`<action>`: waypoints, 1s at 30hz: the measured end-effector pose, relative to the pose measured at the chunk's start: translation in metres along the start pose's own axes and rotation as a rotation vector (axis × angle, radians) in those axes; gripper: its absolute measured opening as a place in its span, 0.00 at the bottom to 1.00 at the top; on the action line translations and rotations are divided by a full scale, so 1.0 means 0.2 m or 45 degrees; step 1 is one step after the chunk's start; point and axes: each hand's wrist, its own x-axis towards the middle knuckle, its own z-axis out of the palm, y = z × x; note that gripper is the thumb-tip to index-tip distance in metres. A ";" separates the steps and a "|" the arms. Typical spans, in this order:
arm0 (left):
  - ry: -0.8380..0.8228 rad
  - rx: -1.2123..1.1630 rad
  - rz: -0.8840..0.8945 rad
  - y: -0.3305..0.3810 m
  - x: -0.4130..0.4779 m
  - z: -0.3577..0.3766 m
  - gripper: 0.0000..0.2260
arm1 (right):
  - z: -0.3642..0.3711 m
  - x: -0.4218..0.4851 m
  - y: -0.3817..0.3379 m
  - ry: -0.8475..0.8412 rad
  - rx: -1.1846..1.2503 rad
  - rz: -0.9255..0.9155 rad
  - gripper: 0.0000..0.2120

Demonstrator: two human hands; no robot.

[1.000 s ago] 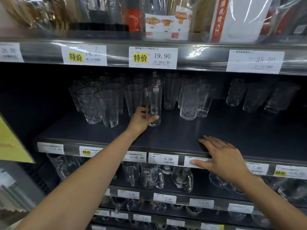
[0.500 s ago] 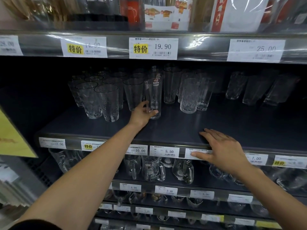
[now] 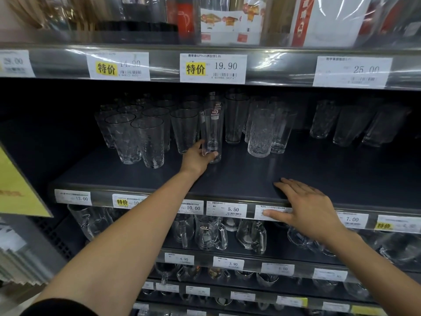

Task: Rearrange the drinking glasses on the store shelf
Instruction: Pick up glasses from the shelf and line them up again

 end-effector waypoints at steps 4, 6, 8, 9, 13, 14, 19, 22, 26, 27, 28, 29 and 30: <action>0.027 0.011 0.010 0.00 0.01 0.01 0.27 | 0.00 0.00 0.00 0.000 -0.004 0.003 0.42; 0.042 0.016 0.013 0.00 0.01 0.01 0.25 | 0.00 0.00 0.00 -0.009 0.003 0.009 0.42; 0.045 0.008 0.011 -0.01 0.01 0.01 0.26 | 0.00 0.00 0.00 -0.021 0.001 0.012 0.42; 0.045 0.006 0.010 -0.01 0.01 0.01 0.26 | 0.00 0.00 0.00 -0.027 0.000 0.013 0.43; 0.053 0.000 0.020 0.02 -0.01 0.01 0.26 | -0.01 0.00 0.00 -0.058 -0.003 0.018 0.43; 0.055 0.003 0.019 0.03 -0.02 0.01 0.26 | -0.01 0.00 0.00 -0.065 -0.004 0.020 0.43; 0.042 -0.008 -0.007 0.04 -0.04 0.00 0.27 | -0.02 0.00 -0.01 -0.086 0.012 0.029 0.42; 0.024 -0.026 -0.027 0.07 -0.06 -0.01 0.31 | -0.03 0.00 -0.01 -0.102 0.026 0.035 0.42; -0.117 -0.006 -0.093 0.05 -0.05 -0.05 0.33 | -0.05 0.00 -0.02 -0.160 0.038 0.048 0.44; -0.152 0.010 -0.093 0.04 -0.05 -0.07 0.30 | -0.06 0.00 -0.02 -0.172 0.043 0.059 0.44; -0.188 0.045 -0.086 0.04 -0.06 -0.09 0.25 | -0.07 0.01 -0.02 -0.186 0.052 0.074 0.46; -0.215 0.070 -0.073 0.03 -0.07 -0.10 0.21 | -0.08 0.01 -0.03 -0.216 0.059 0.090 0.47; -0.227 0.106 -0.072 0.03 -0.08 -0.12 0.17 | -0.09 0.01 -0.02 -0.256 0.064 0.096 0.48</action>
